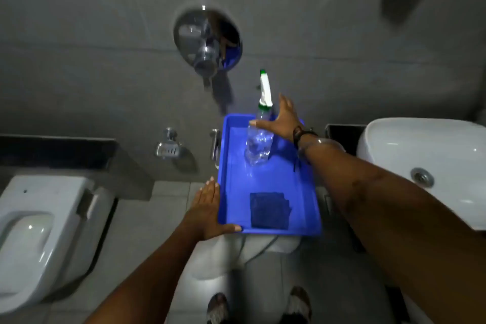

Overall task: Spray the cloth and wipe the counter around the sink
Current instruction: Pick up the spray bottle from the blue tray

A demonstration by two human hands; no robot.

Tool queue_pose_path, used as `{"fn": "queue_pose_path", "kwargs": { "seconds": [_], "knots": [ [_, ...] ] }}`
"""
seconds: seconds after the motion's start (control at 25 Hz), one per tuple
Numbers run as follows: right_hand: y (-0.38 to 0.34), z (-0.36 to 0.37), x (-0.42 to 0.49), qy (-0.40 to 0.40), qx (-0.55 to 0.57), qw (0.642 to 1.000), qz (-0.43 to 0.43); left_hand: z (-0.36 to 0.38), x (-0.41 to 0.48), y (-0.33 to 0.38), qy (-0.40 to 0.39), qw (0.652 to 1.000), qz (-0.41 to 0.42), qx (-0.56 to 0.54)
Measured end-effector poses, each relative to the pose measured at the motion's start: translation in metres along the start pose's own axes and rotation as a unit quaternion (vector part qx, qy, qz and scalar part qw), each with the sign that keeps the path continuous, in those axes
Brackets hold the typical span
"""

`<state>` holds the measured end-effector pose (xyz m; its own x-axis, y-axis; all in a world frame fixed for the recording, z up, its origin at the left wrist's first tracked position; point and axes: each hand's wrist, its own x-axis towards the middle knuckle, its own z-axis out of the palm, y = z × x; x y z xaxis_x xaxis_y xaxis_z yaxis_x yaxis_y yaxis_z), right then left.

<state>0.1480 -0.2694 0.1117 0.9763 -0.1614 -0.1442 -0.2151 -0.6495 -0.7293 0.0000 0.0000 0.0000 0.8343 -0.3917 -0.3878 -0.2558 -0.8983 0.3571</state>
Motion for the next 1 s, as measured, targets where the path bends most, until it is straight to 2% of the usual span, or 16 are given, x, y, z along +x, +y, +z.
{"fn": "queue_pose_path", "kwargs": {
  "seconds": [0.08,0.2,0.36,0.44,0.56,0.64,0.72,0.8,0.88,1.0],
  "knots": [
    [-0.016,0.006,0.023,0.039,0.058,0.997,-0.027,0.014,0.009,0.004,-0.003,1.0,0.016,0.006],
    [-0.038,0.016,0.043,0.094,0.083,0.988,-0.09,0.024,0.01,0.009,0.011,1.0,0.008,0.013],
    [-0.057,0.02,0.038,0.127,0.138,0.977,-0.097,0.024,0.011,0.01,0.003,0.999,0.019,0.03],
    [-0.065,0.01,0.02,0.139,0.138,0.976,-0.095,0.028,0.009,0.019,0.014,0.999,0.019,0.028],
    [-0.083,-0.03,-0.026,0.179,0.134,0.964,-0.142,0.034,0.009,0.027,-0.004,0.999,0.03,0.018],
    [-0.095,-0.064,-0.058,0.192,0.189,0.945,-0.184,0.031,0.01,0.025,0.001,1.0,0.02,0.019],
    [-0.094,-0.078,-0.099,0.159,0.222,0.938,-0.213,0.028,0.013,0.017,-0.002,1.0,0.01,0.017],
    [-0.073,-0.067,-0.144,0.09,0.189,0.961,-0.179,0.026,0.013,0.017,-0.009,1.0,0.002,0.008],
    [-0.033,-0.037,-0.186,0.022,0.097,0.993,-0.066,0.025,0.011,0.02,-0.014,1.0,0.002,0.005],
    [0.031,0.009,-0.231,-0.101,0.007,0.989,0.111,0.023,0.012,0.02,-0.014,1.0,0.003,0.002]
  ]
}}
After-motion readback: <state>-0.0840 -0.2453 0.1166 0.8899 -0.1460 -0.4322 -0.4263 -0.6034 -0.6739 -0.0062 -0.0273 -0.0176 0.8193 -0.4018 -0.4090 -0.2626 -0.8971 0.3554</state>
